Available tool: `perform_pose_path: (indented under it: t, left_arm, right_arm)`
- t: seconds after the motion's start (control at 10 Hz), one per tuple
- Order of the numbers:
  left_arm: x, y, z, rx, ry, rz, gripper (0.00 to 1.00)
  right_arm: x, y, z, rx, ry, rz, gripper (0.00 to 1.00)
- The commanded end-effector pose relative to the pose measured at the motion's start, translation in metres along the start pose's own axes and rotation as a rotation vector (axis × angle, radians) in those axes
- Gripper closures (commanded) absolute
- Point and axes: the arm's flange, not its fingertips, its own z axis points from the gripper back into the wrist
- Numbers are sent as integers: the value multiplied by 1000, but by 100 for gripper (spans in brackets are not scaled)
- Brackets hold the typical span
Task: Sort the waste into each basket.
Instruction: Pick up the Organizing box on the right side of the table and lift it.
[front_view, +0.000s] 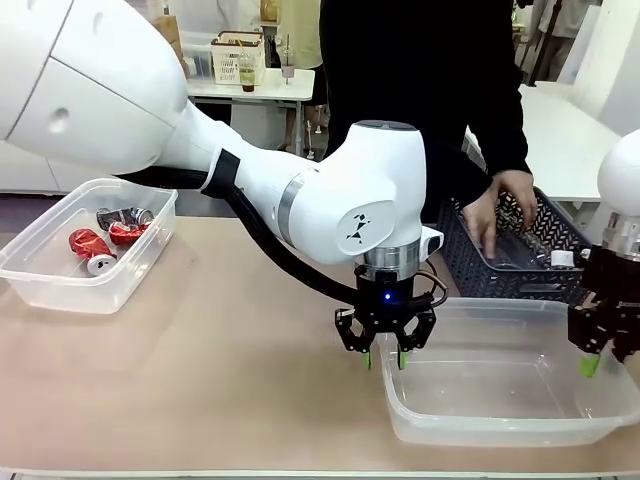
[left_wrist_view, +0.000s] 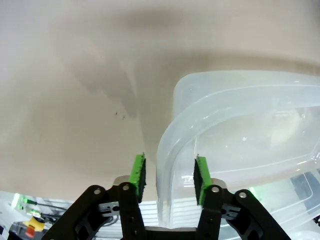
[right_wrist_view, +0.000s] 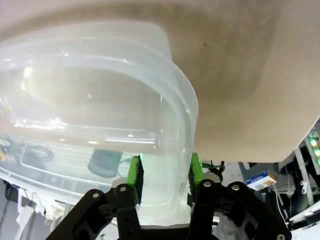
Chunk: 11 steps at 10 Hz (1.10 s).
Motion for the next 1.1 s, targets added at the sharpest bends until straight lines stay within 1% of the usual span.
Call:
perform_pose_path:
  t: [0.0, 0.1, 0.6, 0.7, 0.9, 1.0]
  left_arm:
    - [-2, 6, 2, -18, -1, -10, 100]
    - [-2, 7, 2, -25, 2, 0, 99]
    - [-4, 12, 8, -30, 14, 7, 100]
    - [-8, 14, 15, -24, 16, 0, 100]
    - [-21, 22, 36, -8, 7, -21, 100]
    - [-30, 27, 50, 22, 9, -16, 100]
  right_arm:
    - [-60, 3, -80, 1, -38, -26, 94]
    - [-60, 3, -80, 4, -37, -26, 100]
    - [-61, 1, -76, -16, -43, -49, 100]
    - [-60, 2, -72, -18, -34, -59, 100]
    - [-65, 14, -47, -8, -14, -59, 100]
    - [-68, 27, -27, 14, 37, -36, 100]
